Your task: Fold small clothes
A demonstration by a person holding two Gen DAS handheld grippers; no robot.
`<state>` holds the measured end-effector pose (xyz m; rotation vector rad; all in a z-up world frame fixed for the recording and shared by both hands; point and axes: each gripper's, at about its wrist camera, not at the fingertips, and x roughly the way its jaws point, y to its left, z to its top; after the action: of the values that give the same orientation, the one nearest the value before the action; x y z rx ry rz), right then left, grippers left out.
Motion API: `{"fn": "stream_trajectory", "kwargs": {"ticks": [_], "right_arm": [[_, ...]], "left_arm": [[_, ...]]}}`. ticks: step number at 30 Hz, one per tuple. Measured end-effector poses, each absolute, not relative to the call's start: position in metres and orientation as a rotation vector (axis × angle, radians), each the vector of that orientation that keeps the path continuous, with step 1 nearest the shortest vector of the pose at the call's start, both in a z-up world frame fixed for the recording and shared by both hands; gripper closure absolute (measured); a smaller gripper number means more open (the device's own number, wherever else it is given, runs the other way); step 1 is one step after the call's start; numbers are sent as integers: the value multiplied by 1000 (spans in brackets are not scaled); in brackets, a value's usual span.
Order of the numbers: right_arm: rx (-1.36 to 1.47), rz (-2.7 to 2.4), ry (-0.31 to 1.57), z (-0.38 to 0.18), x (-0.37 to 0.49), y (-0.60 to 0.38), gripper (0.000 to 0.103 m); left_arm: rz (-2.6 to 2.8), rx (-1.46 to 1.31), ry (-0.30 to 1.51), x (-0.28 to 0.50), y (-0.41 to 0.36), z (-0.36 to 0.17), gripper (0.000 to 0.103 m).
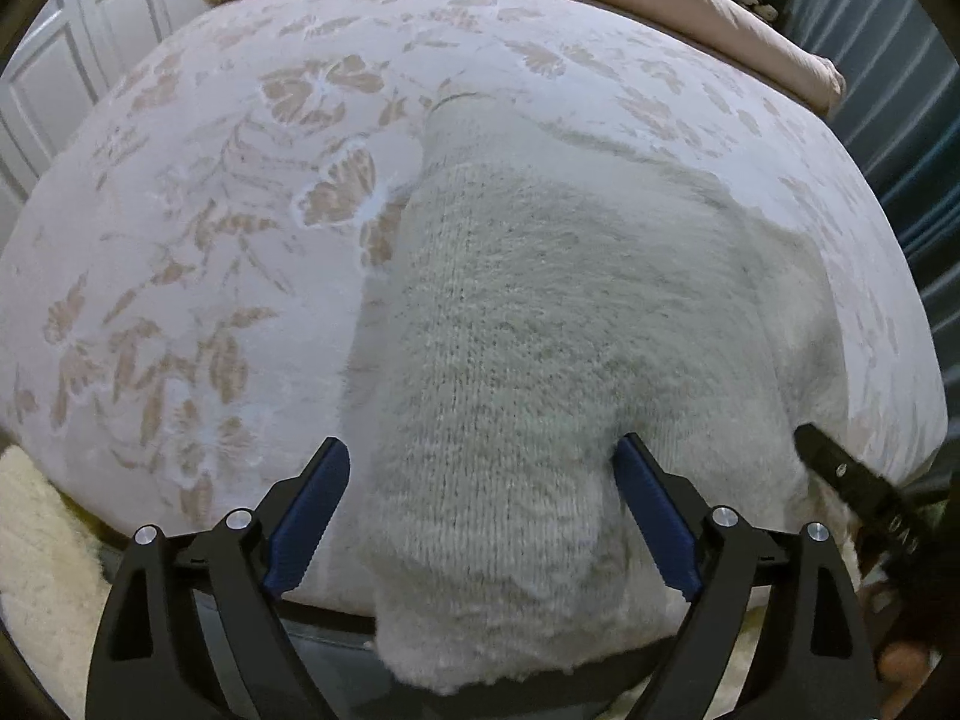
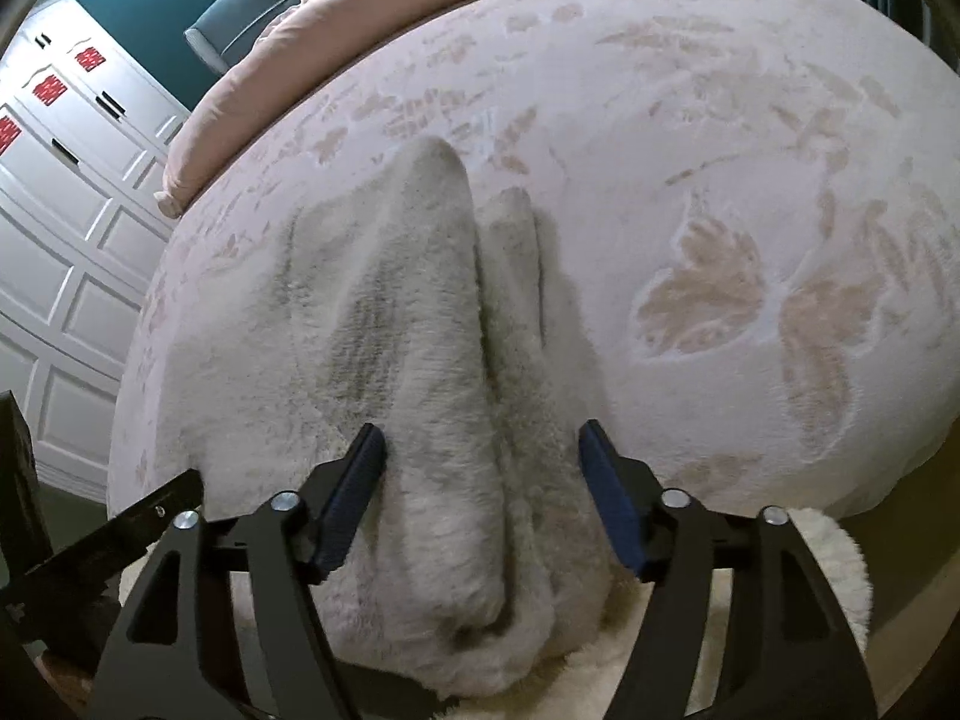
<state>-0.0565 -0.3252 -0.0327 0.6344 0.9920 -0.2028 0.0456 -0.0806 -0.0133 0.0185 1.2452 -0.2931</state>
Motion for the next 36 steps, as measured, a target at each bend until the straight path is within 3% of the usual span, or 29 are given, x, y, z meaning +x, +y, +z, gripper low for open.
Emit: {"fn": "stream_trajectory", "kwargs": {"ticks": [12,13,22,36], "right_arm": [[707,-106,970,-51,-47,-328,27],[711,-100,968,-52,-46,-329,26],[757,-45,956,-61,-38,-330,18],[761,8,925,-65,-22,-331,16]], "left_arm": [[-260,19,1235,55,-98,-21,9],[-253,19,1232,56,-99,-22,5],[-239,9,1214,59,-107,-34,5],[-249,17,1146,60,-114,-42,5]]}}
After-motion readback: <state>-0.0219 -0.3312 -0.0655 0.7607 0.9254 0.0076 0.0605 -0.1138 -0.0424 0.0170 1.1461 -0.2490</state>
